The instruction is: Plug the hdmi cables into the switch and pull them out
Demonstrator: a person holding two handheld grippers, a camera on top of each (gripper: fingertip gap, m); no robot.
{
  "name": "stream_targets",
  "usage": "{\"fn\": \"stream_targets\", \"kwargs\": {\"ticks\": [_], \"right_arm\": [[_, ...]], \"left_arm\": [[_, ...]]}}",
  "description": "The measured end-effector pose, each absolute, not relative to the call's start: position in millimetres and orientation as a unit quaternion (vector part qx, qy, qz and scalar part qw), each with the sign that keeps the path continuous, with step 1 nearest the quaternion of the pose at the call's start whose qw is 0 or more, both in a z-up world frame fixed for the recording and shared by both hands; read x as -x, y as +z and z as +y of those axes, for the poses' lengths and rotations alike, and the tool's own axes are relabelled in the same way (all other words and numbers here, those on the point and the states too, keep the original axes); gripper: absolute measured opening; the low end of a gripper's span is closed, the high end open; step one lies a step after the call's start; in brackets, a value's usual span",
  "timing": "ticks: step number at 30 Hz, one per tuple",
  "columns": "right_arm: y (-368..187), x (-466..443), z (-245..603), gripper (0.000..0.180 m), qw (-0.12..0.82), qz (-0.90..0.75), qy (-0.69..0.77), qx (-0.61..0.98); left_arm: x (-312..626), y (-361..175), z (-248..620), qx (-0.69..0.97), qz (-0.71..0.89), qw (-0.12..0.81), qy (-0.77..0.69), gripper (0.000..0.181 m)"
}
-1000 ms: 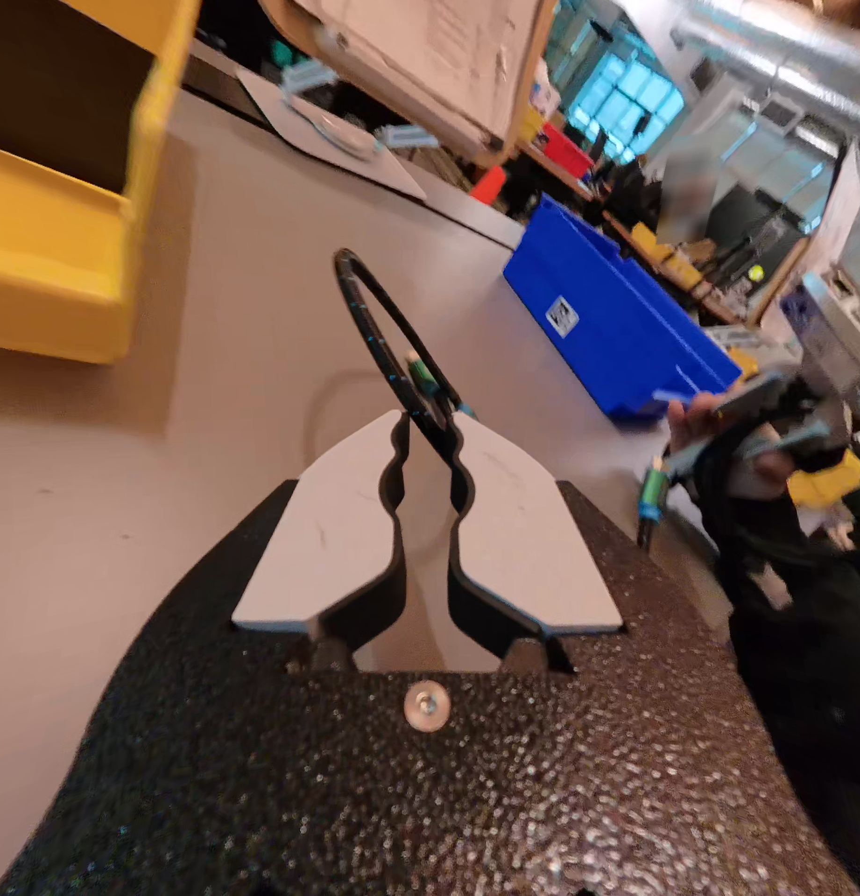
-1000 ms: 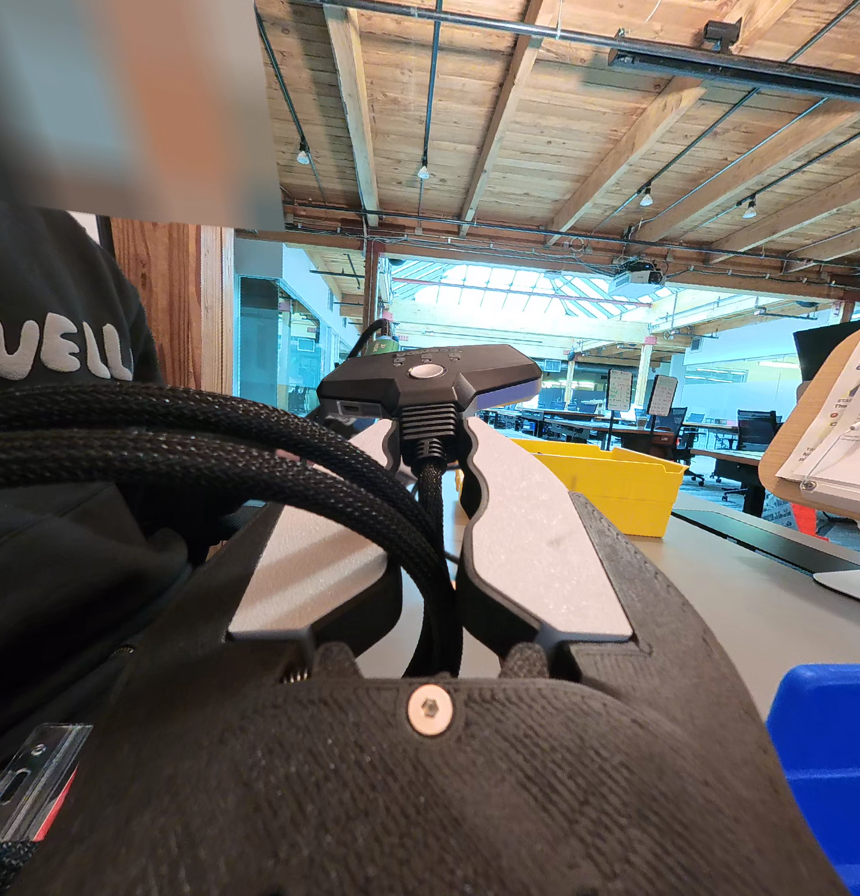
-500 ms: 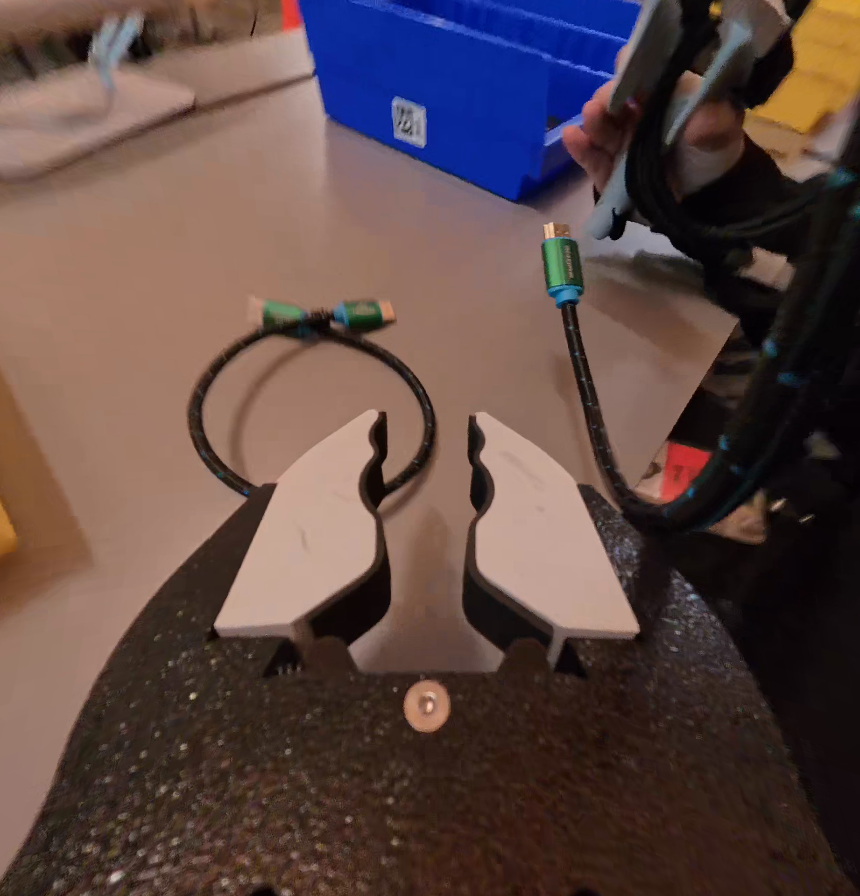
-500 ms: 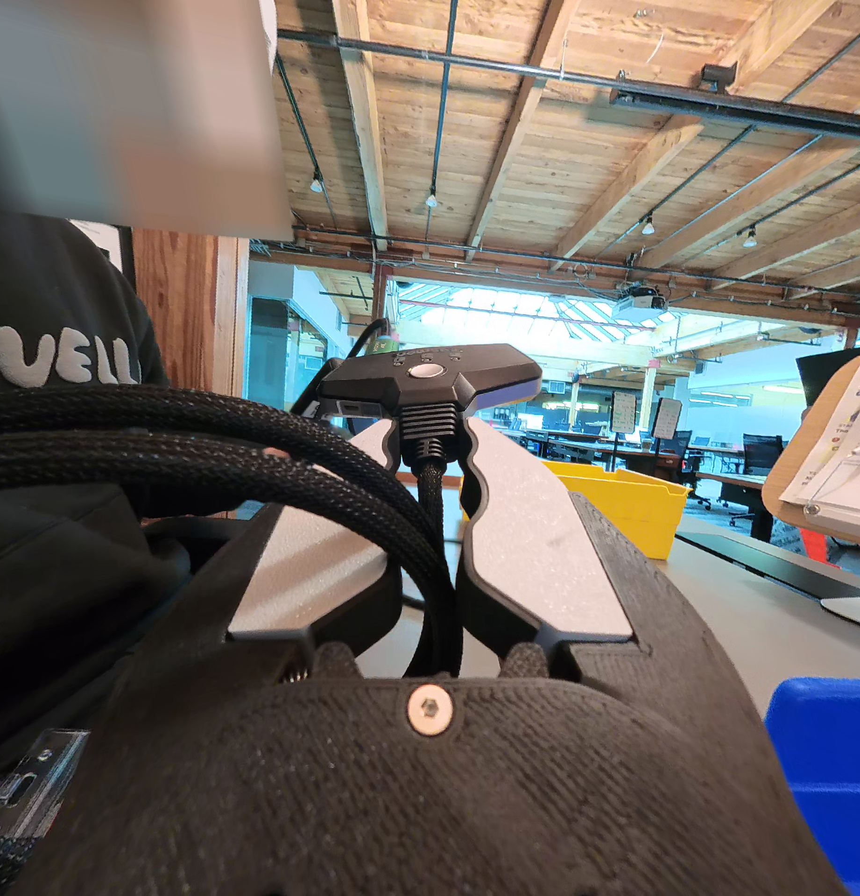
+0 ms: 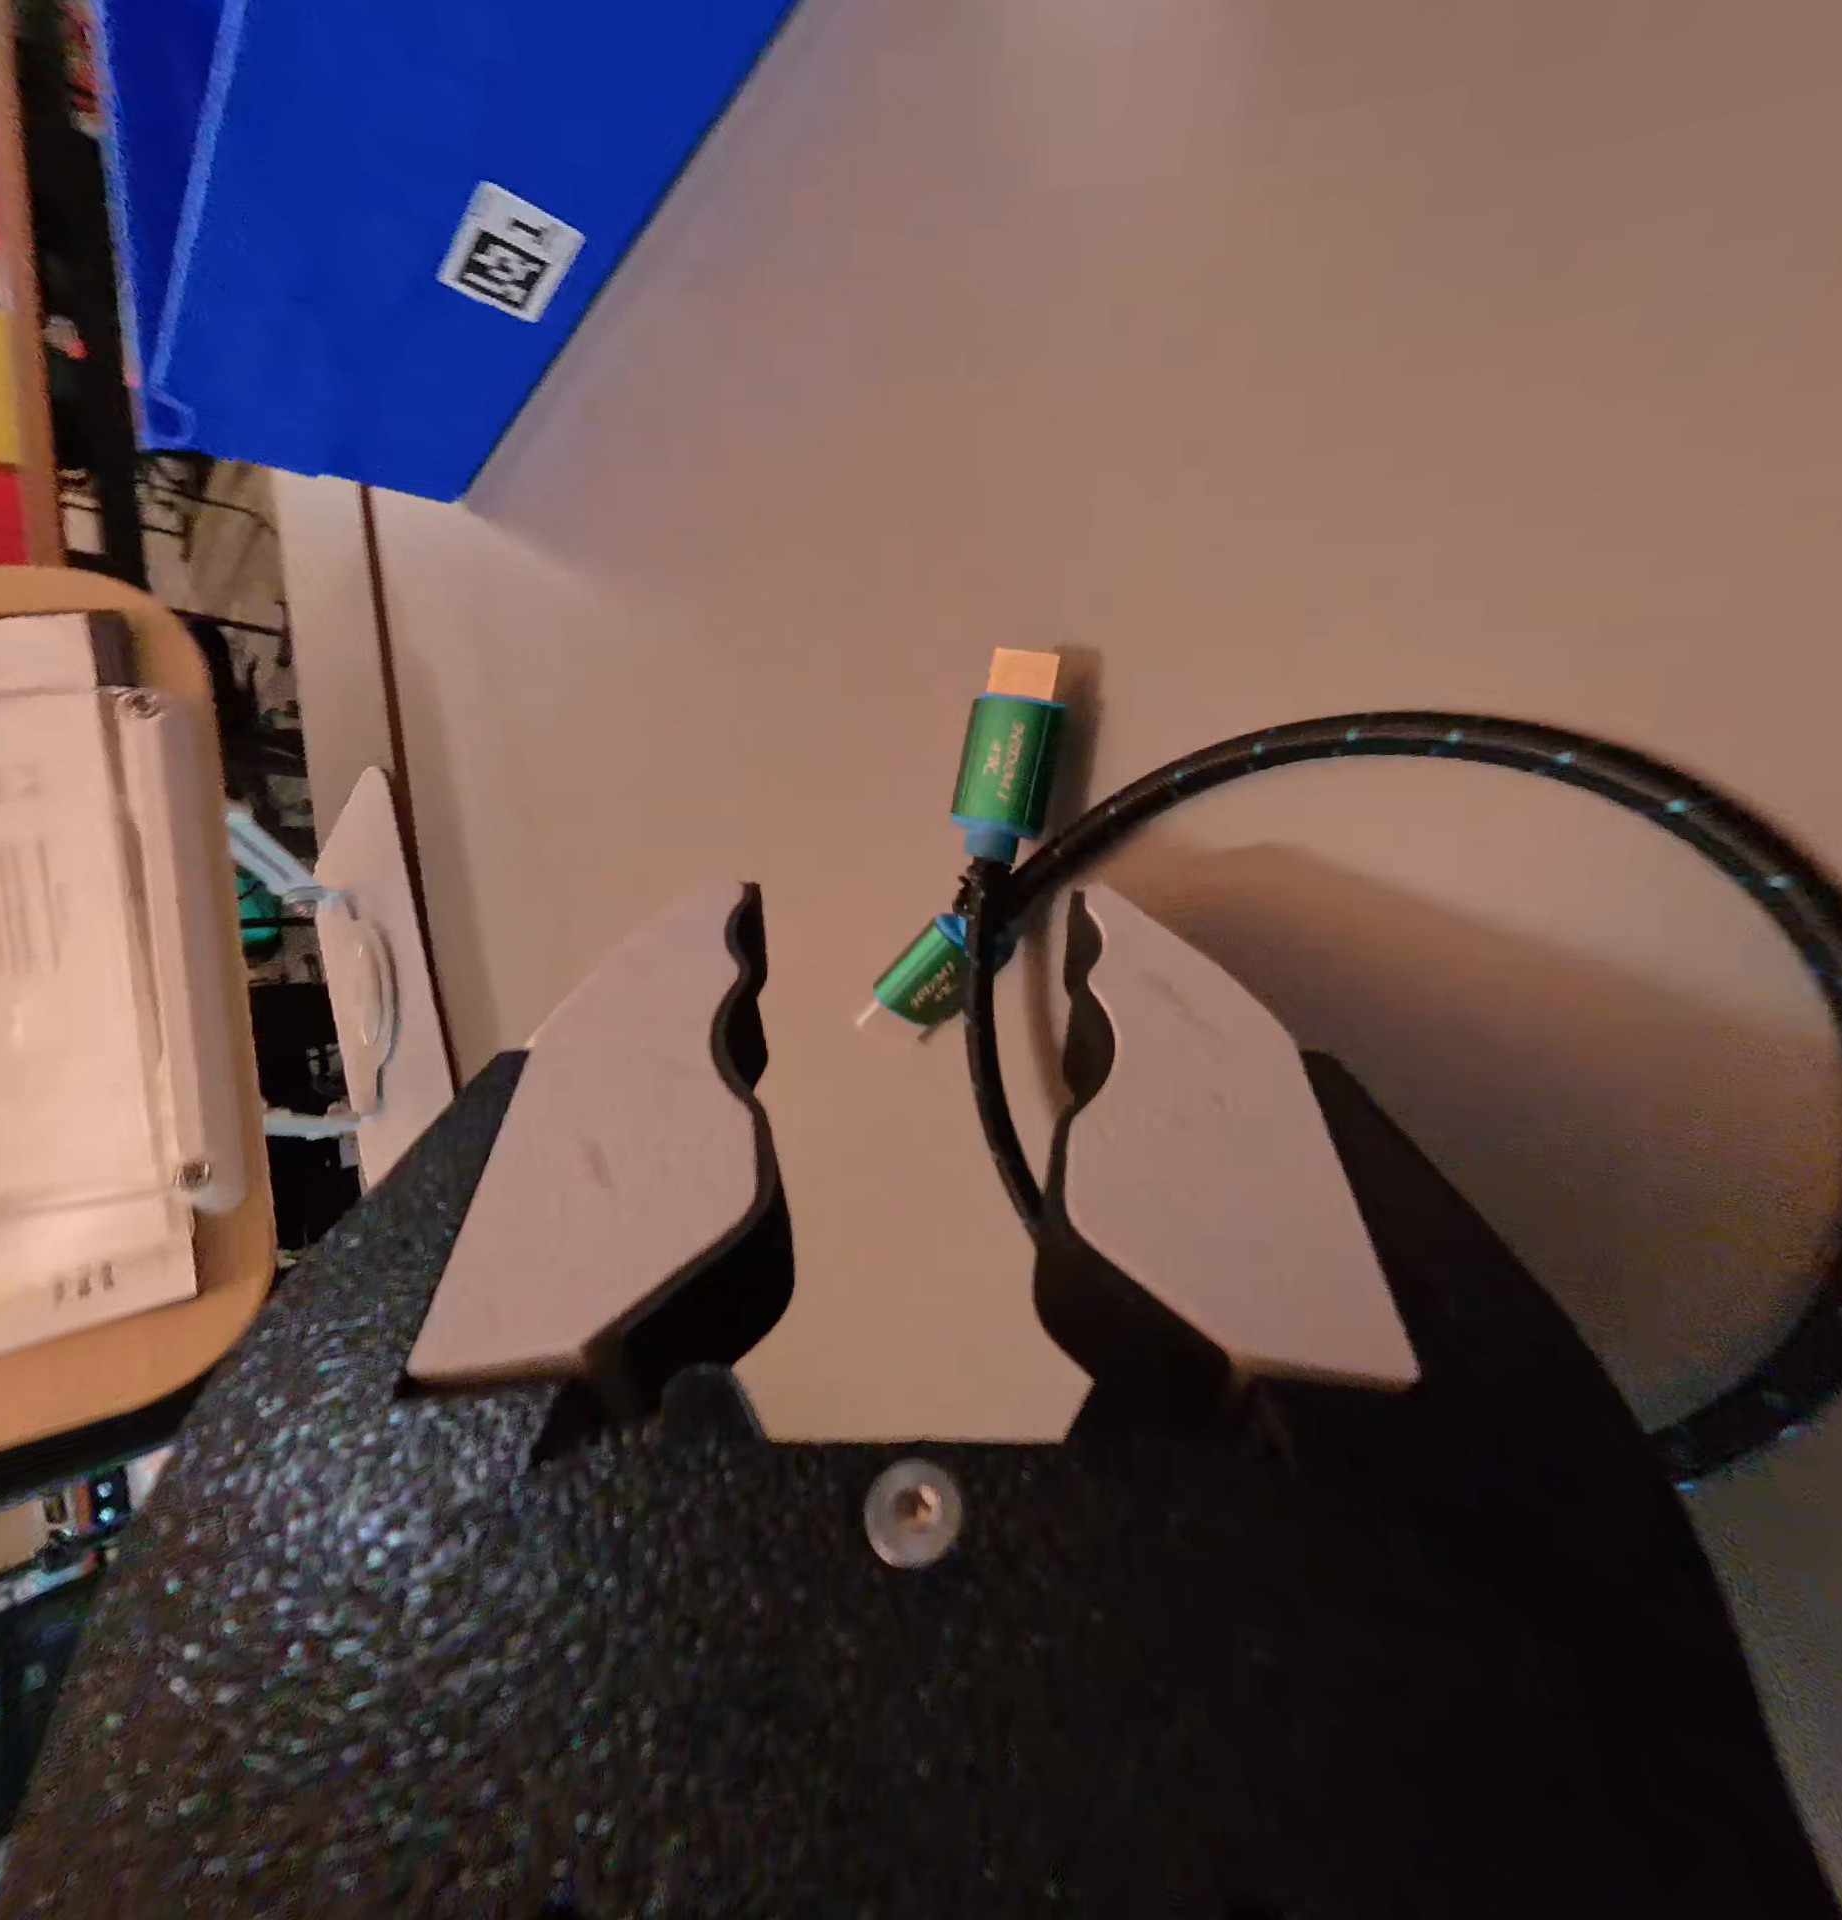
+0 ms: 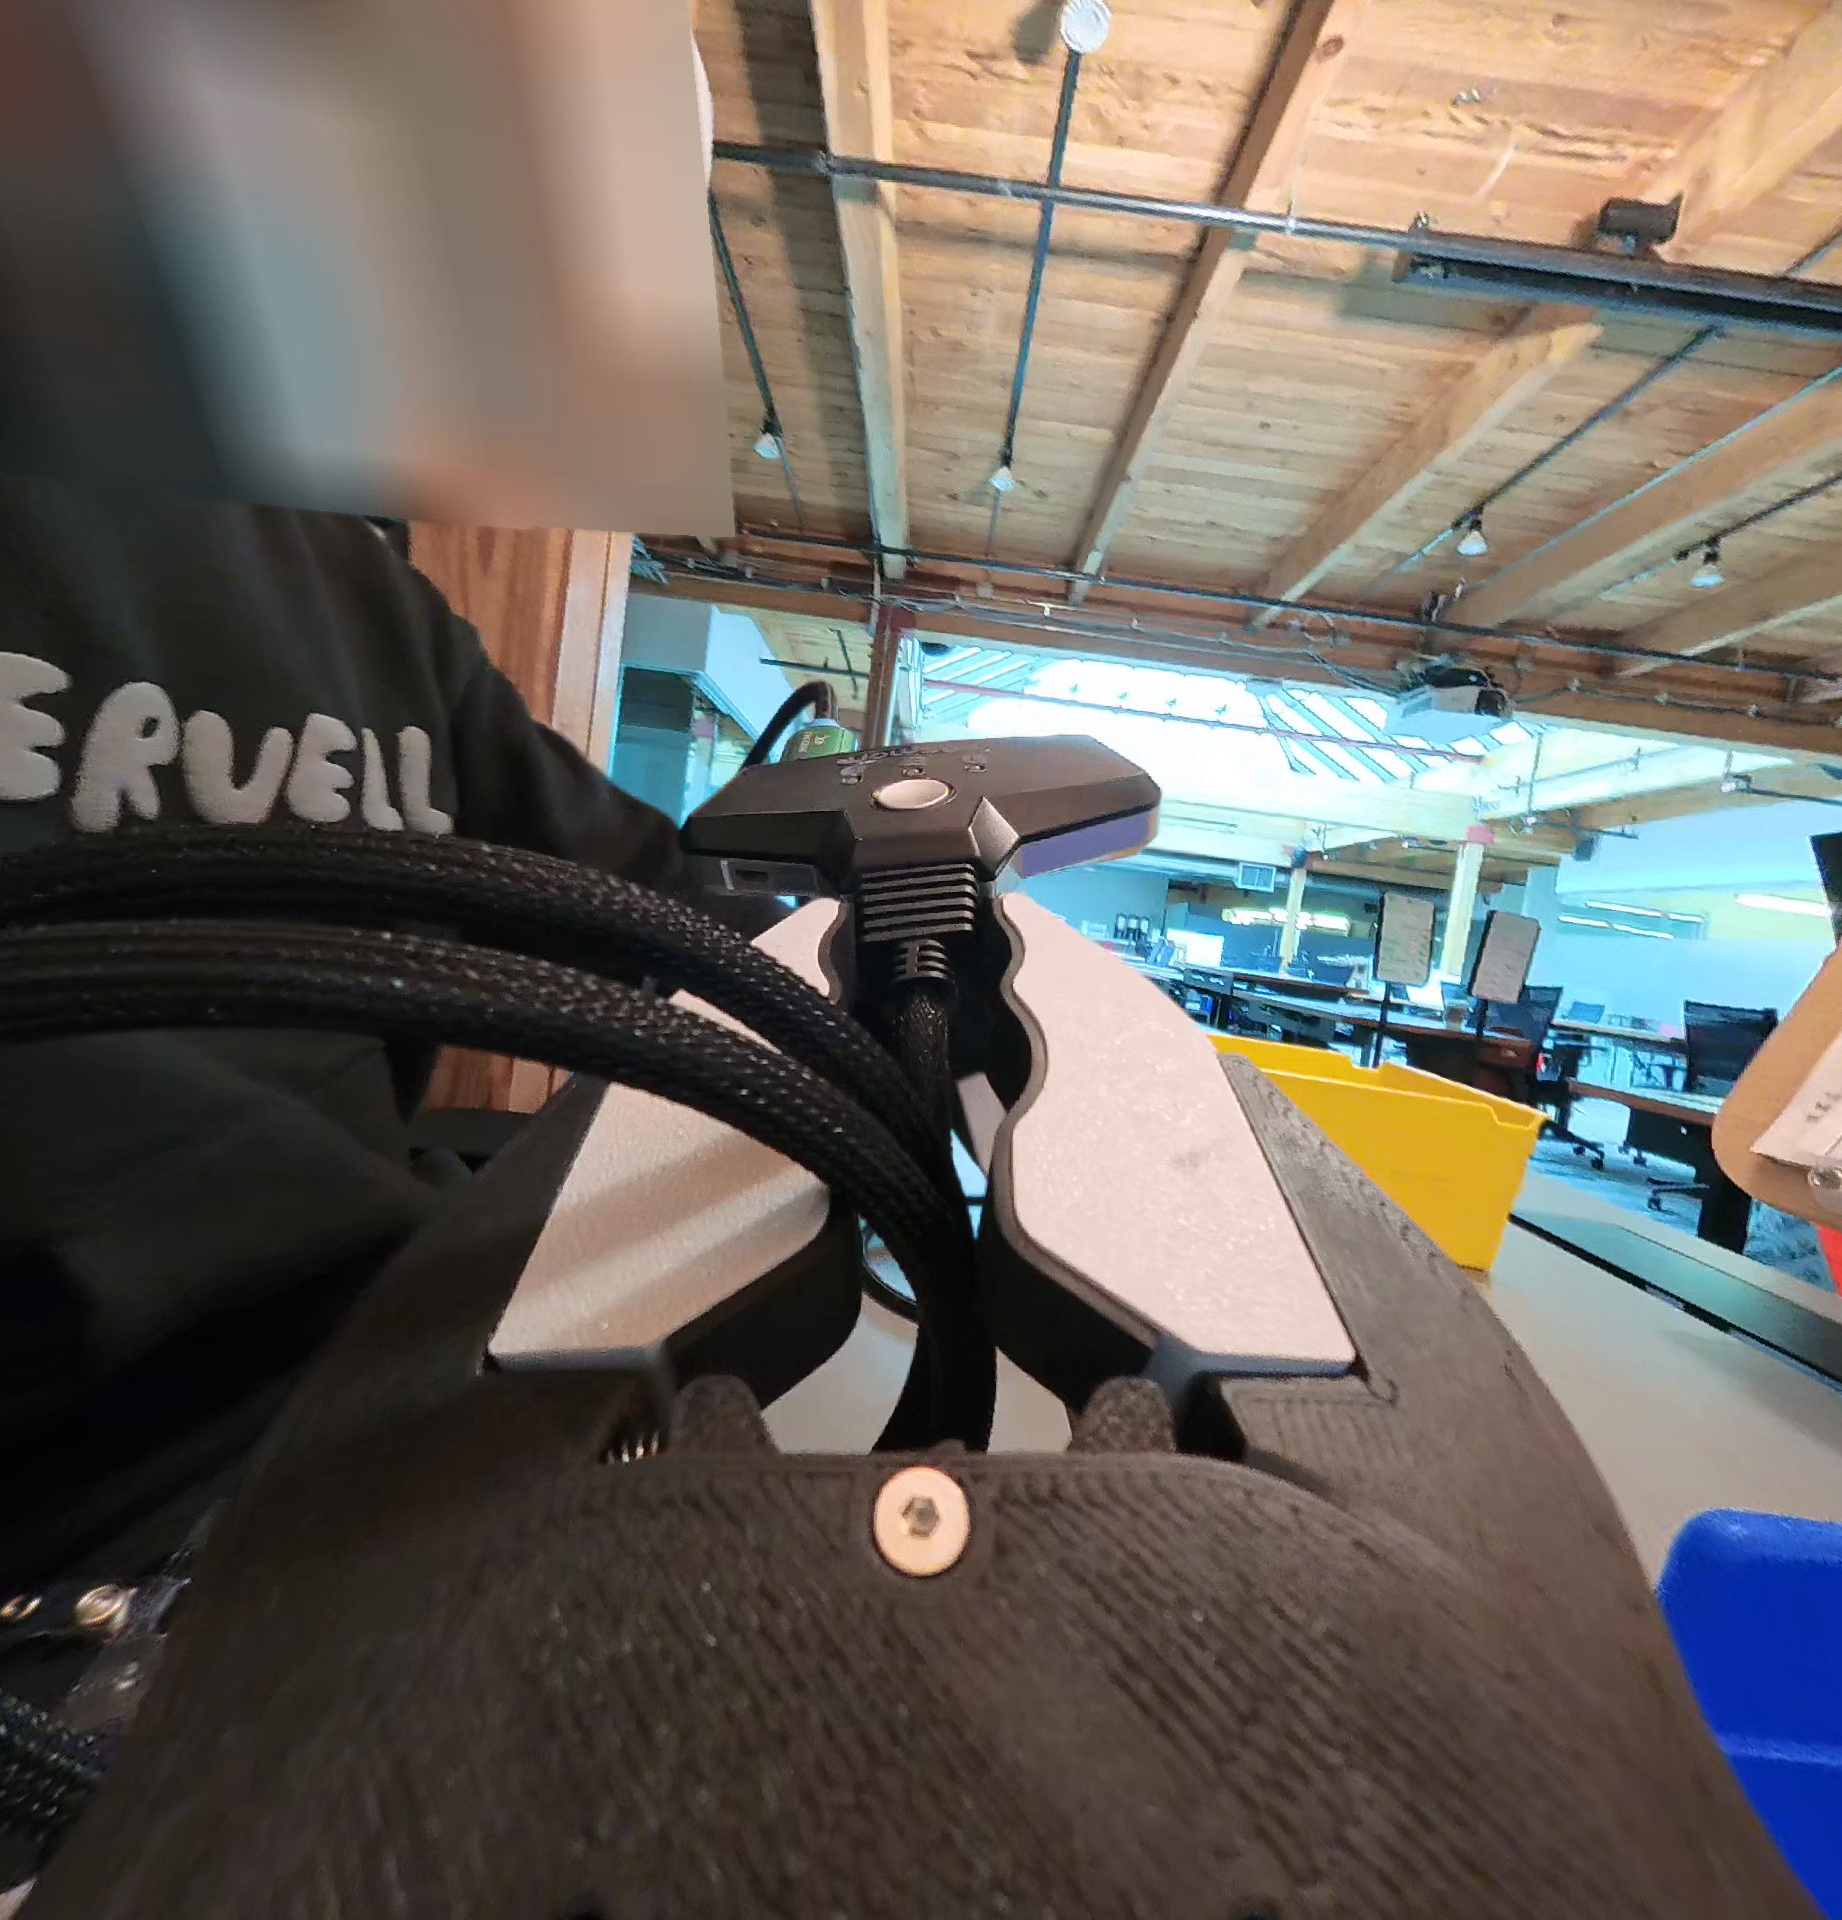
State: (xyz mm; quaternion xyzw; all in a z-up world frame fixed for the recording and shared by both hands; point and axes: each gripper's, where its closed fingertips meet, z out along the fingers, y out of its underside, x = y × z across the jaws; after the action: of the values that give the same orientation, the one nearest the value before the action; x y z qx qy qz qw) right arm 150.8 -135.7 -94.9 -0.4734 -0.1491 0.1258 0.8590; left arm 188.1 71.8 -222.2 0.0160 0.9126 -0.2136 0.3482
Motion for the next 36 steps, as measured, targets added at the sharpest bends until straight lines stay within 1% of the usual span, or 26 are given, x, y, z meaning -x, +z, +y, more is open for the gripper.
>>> {"fn": "stream_targets", "kwargs": {"ticks": [5,16,22,25,29,36], "right_arm": [[-94.8,-149.4,-141.3,0.023,0.858,-0.157,0.129,0.472],[-97.5,-139.7,-140.2,0.023,0.85,-0.173,0.15,0.475],[-99.0,-134.7,-139.4,0.023,0.845,-0.182,0.161,0.477],[-99.4,-133.5,-139.1,0.023,0.843,-0.184,0.165,0.477],[-100.1,-132.5,-138.2,0.023,0.842,-0.186,0.167,0.479],[-100.8,-131.8,-137.1,0.023,0.84,-0.186,0.168,0.48]], "left_arm": [[-195.1,-235.7,58.7,-0.06,0.938,0.293,-0.176,0.049],[-207.1,-245.0,51.3,-0.094,0.942,0.291,-0.14,0.046],[-208.1,-250.6,48.5,-0.086,0.95,0.265,-0.139,0.031],[-206.0,-255.0,48.4,-0.085,0.955,0.247,-0.137,0.016],[-216.5,-255.9,48.1,-0.074,0.953,0.268,-0.122,0.015],[-221.7,-260.0,47.4,0.019,0.974,0.179,-0.135,0.02]]}}
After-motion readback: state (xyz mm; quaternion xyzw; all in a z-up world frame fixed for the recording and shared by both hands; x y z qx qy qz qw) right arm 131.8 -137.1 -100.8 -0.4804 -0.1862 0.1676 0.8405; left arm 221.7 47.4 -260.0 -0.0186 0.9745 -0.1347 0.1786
